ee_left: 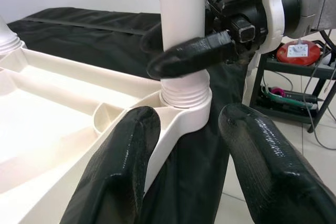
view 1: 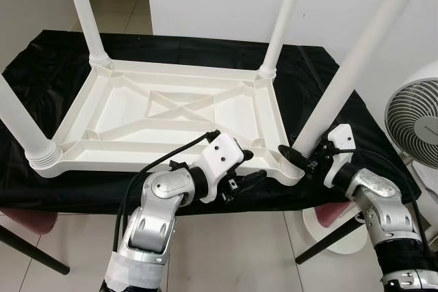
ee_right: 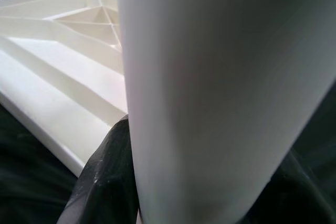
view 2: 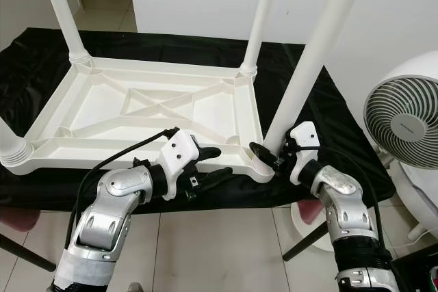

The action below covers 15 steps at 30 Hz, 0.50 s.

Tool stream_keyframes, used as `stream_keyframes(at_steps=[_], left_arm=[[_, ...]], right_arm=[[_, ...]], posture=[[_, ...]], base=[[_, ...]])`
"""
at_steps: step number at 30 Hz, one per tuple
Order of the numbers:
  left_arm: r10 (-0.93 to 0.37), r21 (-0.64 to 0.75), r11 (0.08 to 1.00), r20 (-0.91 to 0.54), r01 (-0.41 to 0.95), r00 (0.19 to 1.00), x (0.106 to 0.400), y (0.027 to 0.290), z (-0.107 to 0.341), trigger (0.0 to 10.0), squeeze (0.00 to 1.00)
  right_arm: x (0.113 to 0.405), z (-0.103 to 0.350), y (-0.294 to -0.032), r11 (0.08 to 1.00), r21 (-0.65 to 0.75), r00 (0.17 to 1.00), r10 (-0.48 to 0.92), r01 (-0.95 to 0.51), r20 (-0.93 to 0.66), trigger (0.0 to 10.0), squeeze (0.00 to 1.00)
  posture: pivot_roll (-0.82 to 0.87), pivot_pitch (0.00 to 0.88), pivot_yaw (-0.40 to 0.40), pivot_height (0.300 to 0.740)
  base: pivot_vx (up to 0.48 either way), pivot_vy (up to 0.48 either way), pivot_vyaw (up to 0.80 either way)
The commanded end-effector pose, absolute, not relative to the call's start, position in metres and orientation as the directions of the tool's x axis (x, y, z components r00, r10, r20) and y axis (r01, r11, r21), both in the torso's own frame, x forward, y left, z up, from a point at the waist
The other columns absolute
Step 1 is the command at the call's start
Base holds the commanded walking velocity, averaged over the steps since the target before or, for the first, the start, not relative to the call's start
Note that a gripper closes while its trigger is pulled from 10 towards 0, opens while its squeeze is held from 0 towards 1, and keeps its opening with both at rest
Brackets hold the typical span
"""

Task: Building children table

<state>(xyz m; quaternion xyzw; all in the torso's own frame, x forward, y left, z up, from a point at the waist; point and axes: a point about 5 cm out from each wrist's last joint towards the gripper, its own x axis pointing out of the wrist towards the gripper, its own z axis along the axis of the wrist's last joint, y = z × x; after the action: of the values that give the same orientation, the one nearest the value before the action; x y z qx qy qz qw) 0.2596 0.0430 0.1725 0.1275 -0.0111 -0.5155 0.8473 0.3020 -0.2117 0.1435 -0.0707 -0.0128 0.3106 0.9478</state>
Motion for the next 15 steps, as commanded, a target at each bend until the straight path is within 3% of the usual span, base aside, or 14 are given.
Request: stream_keyframes(at_steps=[1, 11, 15], left_arm=[[-0.787, 0.229, 0.585, -0.069, 0.778, 0.613, 0.264, 0.044, 0.172, 10.0, 0.00], [-0.785, 0.232, 0.584, -0.084, 0.778, 0.614, 0.263, 0.043, 0.168, 10.0, 0.00], [-0.782, 0.228, 0.587, -0.088, 0.777, 0.617, 0.262, 0.043, 0.166, 10.0, 0.00]], right_arm=[[0.300, 0.133, -0.211, 0.815, -0.103, 0.821, 0.569, -0.570, -0.046, 0.0, 0.00], [0.302, 0.127, -0.200, 0.915, -0.037, 0.915, 0.403, -0.402, 0.024, 0.0, 0.00], [0.304, 0.123, -0.189, 0.970, 0.028, 0.969, 0.242, -0.243, 0.047, 0.0, 0.00]], posture=[[0.09, 0.045, -0.038, 0.740], [0.09, 0.048, -0.041, 0.740], [0.08, 0.049, -0.041, 0.740]], base=[[0.000, 0.000, 0.00], [0.000, 0.000, 0.00], [0.000, 0.000, 0.00]])
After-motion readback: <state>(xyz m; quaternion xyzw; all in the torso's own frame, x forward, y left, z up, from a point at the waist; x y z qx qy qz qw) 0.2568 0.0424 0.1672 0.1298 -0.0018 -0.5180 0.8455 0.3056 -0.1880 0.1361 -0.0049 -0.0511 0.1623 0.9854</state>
